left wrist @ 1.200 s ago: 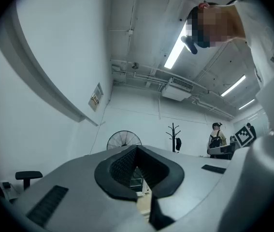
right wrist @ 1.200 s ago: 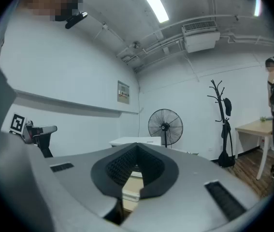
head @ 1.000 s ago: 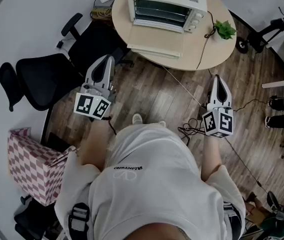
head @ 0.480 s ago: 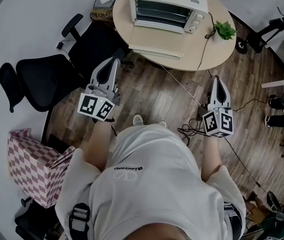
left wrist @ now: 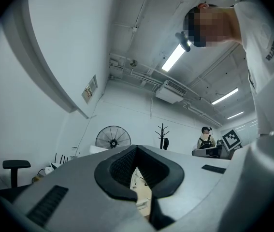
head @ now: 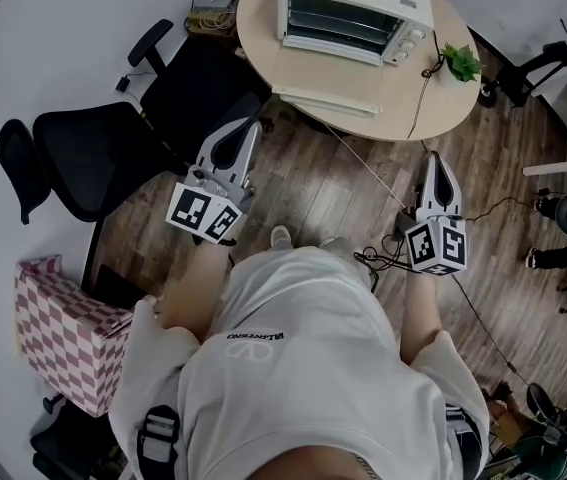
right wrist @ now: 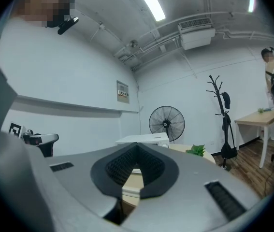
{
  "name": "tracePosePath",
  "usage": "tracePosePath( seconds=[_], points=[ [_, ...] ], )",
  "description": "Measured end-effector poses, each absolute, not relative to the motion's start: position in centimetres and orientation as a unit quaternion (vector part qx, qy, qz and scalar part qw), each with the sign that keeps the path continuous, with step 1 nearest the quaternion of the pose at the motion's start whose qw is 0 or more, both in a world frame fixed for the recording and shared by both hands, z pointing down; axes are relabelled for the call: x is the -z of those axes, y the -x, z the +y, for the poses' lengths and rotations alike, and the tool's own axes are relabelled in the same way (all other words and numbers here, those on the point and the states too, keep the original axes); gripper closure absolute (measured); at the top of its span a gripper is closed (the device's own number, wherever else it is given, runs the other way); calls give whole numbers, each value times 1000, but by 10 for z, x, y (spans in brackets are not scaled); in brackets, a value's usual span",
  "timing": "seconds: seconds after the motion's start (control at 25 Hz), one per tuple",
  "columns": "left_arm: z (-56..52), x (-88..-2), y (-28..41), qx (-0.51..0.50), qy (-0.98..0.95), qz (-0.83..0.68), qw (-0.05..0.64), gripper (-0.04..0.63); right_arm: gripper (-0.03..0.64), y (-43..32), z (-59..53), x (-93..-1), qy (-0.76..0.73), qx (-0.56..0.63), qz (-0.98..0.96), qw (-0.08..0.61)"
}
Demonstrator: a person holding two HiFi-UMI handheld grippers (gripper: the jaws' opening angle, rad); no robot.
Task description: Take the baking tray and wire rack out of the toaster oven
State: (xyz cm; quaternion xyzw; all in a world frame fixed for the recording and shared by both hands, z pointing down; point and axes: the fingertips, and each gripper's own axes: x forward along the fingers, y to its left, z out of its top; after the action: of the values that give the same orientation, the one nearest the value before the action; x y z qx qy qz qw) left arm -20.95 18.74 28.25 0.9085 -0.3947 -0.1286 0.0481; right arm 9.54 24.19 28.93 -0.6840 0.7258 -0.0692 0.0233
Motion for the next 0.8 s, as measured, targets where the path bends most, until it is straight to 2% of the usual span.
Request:
tracePosePath(
  seconds=[0.32, 0.8],
  points=[
    [181, -296, 212, 116, -912, -390, 60, 594, 615, -86, 237, -295, 679, 73, 730, 24],
    [151, -303, 167, 105, -910, -395, 67, 593, 615, -104, 194, -310, 648, 83, 757, 23]
  ],
)
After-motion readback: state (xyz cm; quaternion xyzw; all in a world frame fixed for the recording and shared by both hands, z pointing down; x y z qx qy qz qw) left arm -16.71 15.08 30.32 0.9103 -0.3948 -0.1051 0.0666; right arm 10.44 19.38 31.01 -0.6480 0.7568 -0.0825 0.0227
